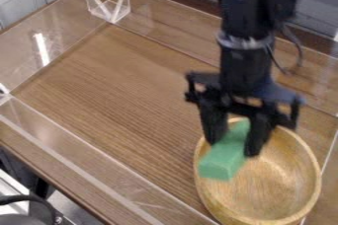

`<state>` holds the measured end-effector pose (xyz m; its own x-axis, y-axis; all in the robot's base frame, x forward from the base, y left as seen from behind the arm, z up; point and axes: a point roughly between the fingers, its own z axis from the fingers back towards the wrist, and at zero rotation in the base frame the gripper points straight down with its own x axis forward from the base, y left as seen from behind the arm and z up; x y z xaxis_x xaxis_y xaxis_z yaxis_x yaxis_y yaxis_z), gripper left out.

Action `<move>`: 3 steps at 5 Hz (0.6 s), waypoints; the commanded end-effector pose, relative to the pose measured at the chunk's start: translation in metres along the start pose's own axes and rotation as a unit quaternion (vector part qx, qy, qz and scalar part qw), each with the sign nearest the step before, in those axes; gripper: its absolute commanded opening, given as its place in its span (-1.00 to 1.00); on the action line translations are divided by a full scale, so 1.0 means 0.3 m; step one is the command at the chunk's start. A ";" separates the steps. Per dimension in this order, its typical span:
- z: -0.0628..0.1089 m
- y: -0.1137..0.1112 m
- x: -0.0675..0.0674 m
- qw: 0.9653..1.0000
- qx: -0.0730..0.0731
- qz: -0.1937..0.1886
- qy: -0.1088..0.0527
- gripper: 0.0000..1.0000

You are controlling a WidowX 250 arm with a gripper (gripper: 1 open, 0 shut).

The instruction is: Remove the green block from inside the brown bowl and put it on the table

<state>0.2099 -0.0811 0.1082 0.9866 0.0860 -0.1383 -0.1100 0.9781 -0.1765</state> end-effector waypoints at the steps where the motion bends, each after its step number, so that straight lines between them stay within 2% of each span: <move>1: 0.149 0.073 0.073 0.998 -0.009 0.041 -0.050 -1.00; 2: 0.222 0.134 0.107 0.997 -0.007 0.046 -0.065 -1.00; 3: 0.242 0.181 0.134 0.996 -0.003 0.043 -0.079 -1.00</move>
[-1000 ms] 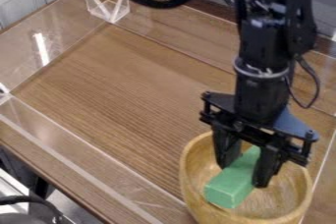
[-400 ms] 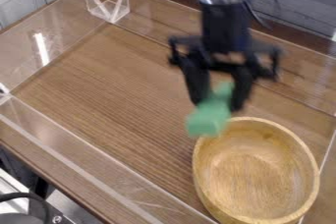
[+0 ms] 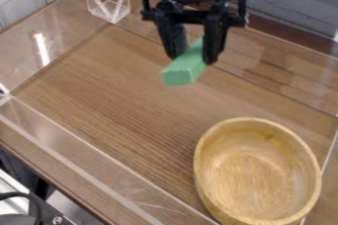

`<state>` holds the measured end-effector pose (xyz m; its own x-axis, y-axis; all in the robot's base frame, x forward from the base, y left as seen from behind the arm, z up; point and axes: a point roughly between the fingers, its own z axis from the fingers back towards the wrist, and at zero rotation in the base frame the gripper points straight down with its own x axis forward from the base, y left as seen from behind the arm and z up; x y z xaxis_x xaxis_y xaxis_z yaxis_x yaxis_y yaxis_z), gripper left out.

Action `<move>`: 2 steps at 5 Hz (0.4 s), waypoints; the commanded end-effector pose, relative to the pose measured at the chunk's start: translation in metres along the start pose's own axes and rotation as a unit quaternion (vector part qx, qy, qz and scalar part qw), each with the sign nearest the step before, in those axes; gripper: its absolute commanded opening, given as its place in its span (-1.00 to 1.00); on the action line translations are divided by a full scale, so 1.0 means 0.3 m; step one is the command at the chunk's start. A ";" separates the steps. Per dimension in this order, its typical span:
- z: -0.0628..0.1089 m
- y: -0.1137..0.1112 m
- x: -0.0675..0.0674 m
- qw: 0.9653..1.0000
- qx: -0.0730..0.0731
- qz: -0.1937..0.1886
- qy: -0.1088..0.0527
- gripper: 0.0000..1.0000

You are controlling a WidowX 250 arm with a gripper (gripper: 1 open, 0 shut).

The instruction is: Remove the green block from inside the brown bowl and put it on the table

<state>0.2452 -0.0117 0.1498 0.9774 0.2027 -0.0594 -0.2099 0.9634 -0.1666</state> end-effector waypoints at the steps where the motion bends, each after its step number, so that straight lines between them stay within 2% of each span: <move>1: 0.023 -0.014 0.052 0.999 -0.006 0.008 -0.035 -1.00; 2: -0.006 -0.023 0.068 0.999 -0.006 0.021 -0.038 -1.00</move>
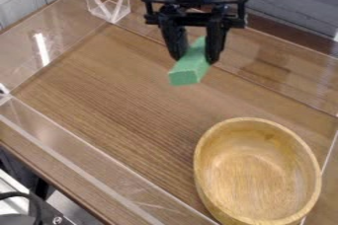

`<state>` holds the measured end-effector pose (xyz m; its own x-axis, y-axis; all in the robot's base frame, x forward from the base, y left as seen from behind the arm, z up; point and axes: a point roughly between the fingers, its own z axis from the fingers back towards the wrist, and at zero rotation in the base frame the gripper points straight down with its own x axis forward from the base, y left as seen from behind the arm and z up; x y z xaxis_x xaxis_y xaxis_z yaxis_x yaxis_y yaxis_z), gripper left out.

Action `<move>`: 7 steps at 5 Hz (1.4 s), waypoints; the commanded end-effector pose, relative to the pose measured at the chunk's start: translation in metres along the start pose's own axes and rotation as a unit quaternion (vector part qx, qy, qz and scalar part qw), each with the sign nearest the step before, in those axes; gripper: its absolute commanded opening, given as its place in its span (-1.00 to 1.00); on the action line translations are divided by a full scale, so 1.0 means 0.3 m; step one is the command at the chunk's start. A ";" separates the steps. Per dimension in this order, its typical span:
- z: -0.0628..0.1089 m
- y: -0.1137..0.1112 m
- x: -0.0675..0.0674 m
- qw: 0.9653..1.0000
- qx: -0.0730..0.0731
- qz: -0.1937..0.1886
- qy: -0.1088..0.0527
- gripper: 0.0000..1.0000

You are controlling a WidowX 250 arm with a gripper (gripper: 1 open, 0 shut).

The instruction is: Remove the green block from inside the brown bowl and put it on the table

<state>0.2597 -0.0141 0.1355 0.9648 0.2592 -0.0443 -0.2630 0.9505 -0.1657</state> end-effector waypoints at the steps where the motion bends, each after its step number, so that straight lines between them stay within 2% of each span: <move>1: 0.011 -0.029 0.029 1.000 -0.007 -0.004 -0.030 -1.00; 3: -0.030 -0.039 0.033 0.999 -0.010 -0.007 -0.041 -1.00; 7: -0.065 -0.045 0.026 0.998 -0.015 -0.032 -0.055 -1.00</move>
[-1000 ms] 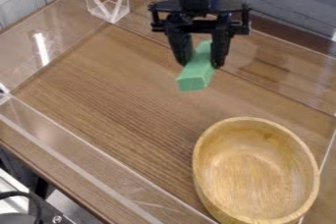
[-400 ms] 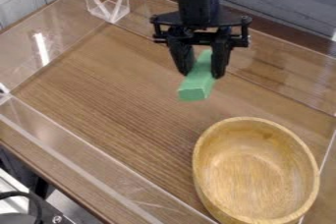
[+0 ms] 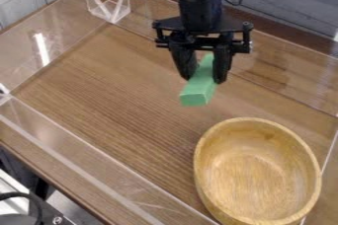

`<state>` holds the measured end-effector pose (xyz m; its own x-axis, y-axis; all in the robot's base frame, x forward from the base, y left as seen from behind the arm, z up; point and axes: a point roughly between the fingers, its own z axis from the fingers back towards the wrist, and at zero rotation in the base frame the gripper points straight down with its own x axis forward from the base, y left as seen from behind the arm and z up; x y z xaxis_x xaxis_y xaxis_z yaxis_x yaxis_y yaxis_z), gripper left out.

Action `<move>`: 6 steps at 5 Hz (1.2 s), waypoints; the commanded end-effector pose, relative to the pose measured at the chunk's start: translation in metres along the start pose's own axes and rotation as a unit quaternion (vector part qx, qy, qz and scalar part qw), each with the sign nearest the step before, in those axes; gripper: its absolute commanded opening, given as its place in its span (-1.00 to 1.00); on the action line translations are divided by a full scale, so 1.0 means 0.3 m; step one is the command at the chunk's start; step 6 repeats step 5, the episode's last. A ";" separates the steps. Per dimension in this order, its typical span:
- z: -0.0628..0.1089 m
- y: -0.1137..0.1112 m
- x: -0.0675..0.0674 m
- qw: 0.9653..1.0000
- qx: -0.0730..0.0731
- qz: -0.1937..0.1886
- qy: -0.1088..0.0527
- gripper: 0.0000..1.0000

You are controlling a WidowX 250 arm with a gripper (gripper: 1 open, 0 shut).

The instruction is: Remove the green block from inside the brown bowl and put it on the table

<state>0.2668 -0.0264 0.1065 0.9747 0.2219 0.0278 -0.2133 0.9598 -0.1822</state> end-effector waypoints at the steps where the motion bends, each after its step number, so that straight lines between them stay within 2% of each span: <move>1: 0.032 -0.017 0.012 1.000 -0.007 -0.009 -0.025 -1.00; 6: 0.033 -0.023 0.009 0.999 -0.011 -0.019 -0.032 -1.00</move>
